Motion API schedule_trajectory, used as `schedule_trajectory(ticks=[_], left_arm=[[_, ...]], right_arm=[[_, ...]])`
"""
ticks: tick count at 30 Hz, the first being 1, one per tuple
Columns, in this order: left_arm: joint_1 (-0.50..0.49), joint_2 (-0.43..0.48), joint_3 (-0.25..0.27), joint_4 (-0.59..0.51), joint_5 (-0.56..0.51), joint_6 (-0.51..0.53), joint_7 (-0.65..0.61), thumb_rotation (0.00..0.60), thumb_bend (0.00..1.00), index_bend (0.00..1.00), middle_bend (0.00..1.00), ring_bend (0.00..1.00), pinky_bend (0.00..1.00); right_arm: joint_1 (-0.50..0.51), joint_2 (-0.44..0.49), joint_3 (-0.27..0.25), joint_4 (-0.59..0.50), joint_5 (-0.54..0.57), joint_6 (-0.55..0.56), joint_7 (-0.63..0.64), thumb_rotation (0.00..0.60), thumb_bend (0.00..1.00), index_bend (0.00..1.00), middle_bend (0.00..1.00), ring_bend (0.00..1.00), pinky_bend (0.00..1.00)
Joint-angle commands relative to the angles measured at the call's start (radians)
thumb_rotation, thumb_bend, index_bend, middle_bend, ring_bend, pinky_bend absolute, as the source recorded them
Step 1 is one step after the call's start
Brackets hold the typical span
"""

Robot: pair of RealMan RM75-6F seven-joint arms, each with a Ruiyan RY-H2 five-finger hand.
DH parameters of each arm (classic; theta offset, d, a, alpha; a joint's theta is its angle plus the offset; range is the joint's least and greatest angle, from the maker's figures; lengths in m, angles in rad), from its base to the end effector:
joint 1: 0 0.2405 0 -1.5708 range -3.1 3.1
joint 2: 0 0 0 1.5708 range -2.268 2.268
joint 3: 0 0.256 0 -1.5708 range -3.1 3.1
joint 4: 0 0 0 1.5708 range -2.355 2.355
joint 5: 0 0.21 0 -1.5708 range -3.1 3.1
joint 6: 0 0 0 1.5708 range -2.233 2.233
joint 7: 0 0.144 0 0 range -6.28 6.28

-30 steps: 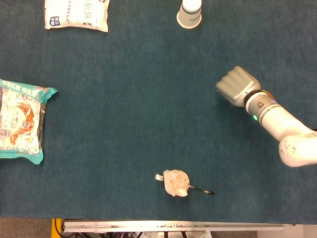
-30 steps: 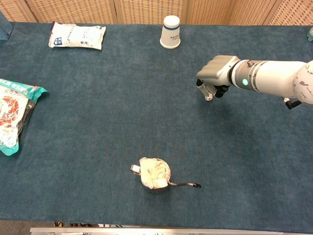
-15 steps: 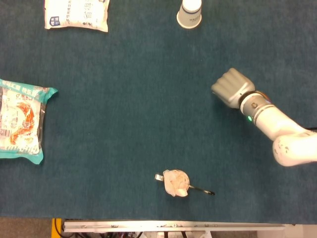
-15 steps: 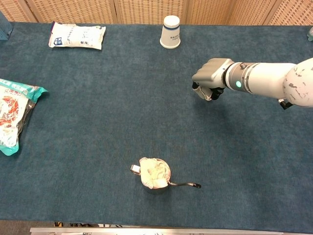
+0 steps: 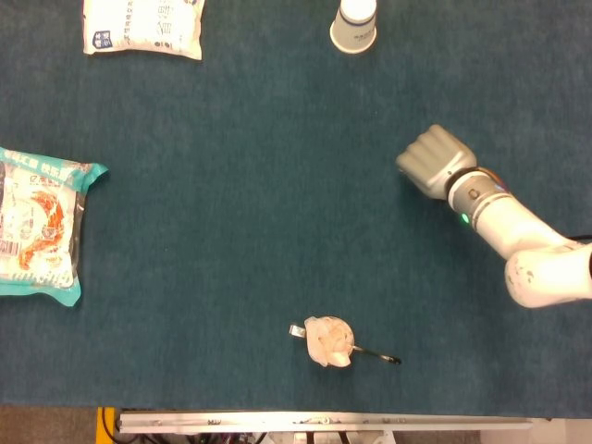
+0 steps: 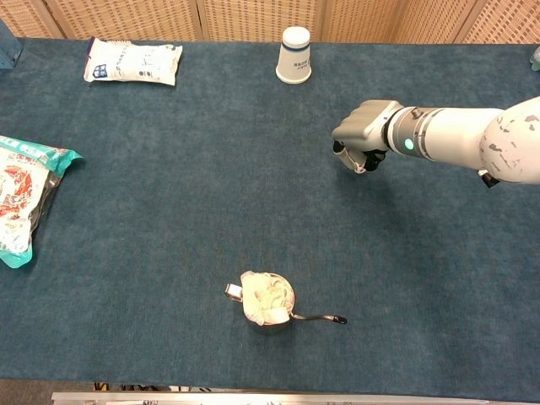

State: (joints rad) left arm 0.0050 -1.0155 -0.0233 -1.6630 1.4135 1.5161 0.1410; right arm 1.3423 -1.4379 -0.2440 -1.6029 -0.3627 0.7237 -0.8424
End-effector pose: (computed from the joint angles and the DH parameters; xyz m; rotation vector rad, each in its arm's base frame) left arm -0.3340 0.1454 0.1935 -1.3212 -0.8411 -0.6486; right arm -0.1282 -0.3544 -0.0316 2.2939 -0.6031 0.0858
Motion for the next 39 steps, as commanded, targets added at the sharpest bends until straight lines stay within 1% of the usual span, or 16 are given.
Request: schedule_trajectory(ticks=[1,8,15,24,32,39], left_arm=[[0.001,0.0,0.0,0.001,0.001,0.001,-0.001,0.6,0.51,0.41,0.33,0.23,0.36],[0.002,-0.002,-0.001,0.0,0.002,0.004,0.001,0.6,0.51,0.41,0.33,0.23,0.36],[0.002,-0.004,-0.003,0.002,0.001,0.002,0.003,0.6,0.51,0.41,0.33,0.23,0.36],[0.0,-0.008,-0.005,0.004,-0.005,-0.004,0.011,0.6,0.51,0.41,0.33,0.23,0.36],[-0.001,-0.009,-0.006,0.005,-0.008,-0.006,0.014,0.6,0.51,0.41,0.33,0.23,0.36],[-0.003,-0.009,-0.006,0.005,-0.009,-0.011,0.015,0.6,0.51,0.42,0.33,0.23,0.36]], right_arm=[[0.003,0.001,-0.006,-0.003,0.007,0.004,0.0,0.6,1.0,0.45,1.0,0.97,0.96],[0.013,0.006,-0.03,-0.013,0.04,0.015,-0.007,0.6,1.0,0.45,1.0,0.97,0.96],[0.008,0.029,-0.047,-0.021,0.048,0.031,0.001,0.6,1.0,0.45,1.0,0.97,0.95],[-0.011,0.064,-0.062,-0.034,0.04,0.048,0.016,0.6,1.0,0.45,1.0,0.97,0.96],[-0.026,0.101,-0.066,-0.079,0.001,0.058,0.027,0.6,1.0,0.45,1.0,0.97,0.95],[-0.033,0.104,-0.077,-0.092,0.005,0.063,0.019,0.6,1.0,0.45,1.0,0.97,0.96]])
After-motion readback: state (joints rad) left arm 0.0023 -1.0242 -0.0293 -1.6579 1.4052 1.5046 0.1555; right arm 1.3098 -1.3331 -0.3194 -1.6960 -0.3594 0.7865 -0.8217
